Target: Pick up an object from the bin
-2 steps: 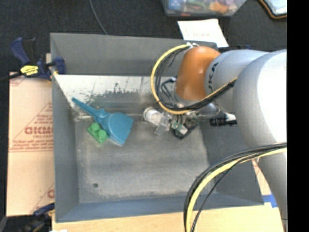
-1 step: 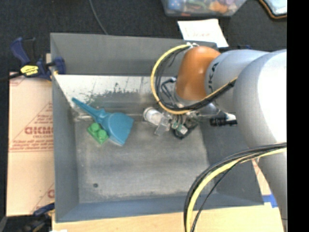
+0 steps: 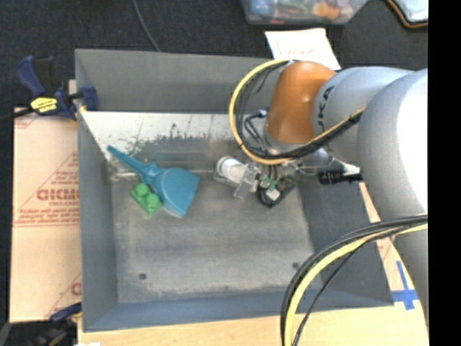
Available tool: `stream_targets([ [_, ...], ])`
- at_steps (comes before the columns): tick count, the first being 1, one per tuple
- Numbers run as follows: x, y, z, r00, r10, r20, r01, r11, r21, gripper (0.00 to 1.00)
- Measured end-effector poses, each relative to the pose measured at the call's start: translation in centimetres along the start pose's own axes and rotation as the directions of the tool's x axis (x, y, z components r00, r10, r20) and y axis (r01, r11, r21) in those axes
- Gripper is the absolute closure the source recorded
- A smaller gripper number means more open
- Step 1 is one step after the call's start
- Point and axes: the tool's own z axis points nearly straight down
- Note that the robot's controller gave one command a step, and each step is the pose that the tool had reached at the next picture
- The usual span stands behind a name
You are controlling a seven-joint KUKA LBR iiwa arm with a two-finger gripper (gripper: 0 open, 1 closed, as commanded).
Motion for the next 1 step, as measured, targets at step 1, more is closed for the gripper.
stream_targets([
  [1, -0.2, 0.09, -2.91, 1.0, -0.001, 0.005, 0.001, 1.0, -0.003, 1.0],
])
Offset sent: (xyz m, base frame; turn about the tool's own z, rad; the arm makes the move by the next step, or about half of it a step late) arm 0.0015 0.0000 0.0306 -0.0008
